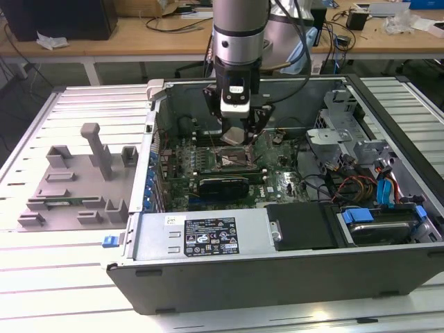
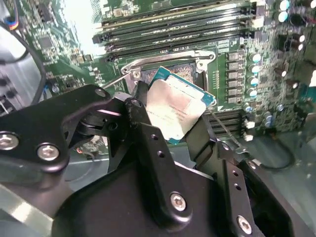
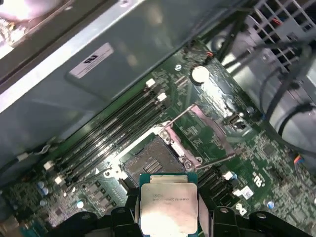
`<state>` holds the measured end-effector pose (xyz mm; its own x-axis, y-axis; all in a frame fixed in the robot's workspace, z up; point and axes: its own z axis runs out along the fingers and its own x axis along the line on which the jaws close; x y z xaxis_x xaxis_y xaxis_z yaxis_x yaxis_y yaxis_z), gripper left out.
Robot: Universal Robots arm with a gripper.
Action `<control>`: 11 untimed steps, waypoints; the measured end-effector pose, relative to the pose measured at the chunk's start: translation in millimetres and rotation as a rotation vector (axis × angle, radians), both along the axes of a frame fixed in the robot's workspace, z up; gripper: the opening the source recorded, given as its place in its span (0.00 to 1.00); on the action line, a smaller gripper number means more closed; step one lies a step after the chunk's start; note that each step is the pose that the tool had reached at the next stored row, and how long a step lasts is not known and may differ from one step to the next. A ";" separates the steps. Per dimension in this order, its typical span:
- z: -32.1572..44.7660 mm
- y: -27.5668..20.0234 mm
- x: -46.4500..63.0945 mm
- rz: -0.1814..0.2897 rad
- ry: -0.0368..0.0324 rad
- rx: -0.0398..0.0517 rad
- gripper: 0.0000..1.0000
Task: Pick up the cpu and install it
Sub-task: 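Place the cpu into insertion slot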
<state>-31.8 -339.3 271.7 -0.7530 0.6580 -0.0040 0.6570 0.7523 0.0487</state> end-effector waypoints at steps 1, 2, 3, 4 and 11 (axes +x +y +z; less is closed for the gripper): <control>-0.1 0.0 0.0 -0.023 0.0001 0.0000 0.55; -0.2 0.0 0.0 -0.039 0.0001 0.0000 0.55; -0.2 0.0 0.0 -0.062 0.0001 0.0000 0.55; -0.3 0.0 0.0 -0.079 0.0001 0.0000 0.55; -1.1 0.0 0.0 -0.246 0.0001 0.0000 0.55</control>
<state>-31.8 -339.4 270.7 -0.5697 0.8218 -0.0039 0.8207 0.5692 0.0486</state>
